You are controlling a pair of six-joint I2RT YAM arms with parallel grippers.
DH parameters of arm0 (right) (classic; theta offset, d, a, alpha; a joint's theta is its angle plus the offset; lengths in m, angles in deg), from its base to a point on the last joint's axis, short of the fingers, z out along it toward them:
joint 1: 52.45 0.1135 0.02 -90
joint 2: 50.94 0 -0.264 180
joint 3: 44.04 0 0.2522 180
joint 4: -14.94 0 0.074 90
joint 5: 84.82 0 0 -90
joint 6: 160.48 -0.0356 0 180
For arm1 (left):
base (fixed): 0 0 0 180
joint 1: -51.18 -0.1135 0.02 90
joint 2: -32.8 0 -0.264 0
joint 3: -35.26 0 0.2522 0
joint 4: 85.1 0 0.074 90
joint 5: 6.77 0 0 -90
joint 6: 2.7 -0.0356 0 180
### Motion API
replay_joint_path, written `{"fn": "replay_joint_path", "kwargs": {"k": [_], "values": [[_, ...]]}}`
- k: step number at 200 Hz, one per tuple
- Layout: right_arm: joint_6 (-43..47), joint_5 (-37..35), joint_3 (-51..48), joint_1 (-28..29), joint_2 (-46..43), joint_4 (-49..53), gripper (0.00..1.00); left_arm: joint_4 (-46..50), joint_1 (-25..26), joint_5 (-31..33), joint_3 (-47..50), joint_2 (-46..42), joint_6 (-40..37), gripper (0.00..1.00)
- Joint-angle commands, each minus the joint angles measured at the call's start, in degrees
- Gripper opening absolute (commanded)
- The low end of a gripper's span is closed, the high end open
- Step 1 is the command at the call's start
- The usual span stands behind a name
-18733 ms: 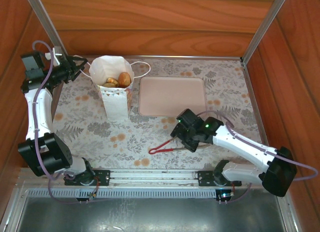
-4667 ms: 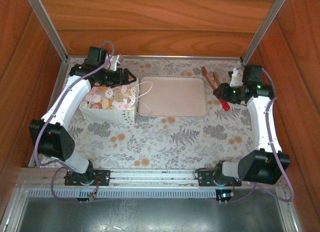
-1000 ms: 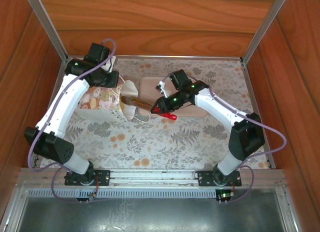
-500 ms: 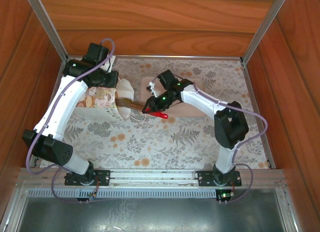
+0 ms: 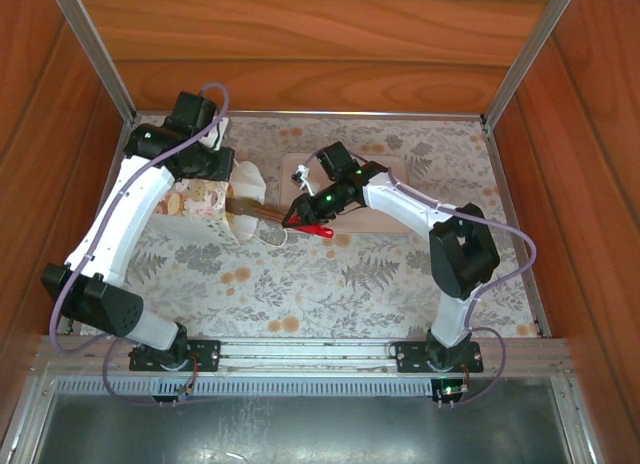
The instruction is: Take the fake bread out of the paper bag
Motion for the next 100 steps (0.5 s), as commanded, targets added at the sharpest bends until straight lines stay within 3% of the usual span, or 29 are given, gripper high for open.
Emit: {"fn": "replay_joint_path", "kwargs": {"k": [1, 49, 100], "values": [[1.59, 5.89, -0.92, 0.59, -2.94, -2.06, 0.44, 0.91, -0.71, 3.03, 0.97, -3.03, -0.44, 0.00], [3.68, 7.55, -0.53, 0.89, -2.86, -0.59, 0.45, 0.91, -0.72, 1.50, -1.75, -1.23, 1.07, 0.00], [1.19, 4.31, 3.91, 1.80, 1.34, 1.14, 0.48, 0.83, -0.73, -0.81, -3.26, 0.23, 1.20, 0.00]]}}
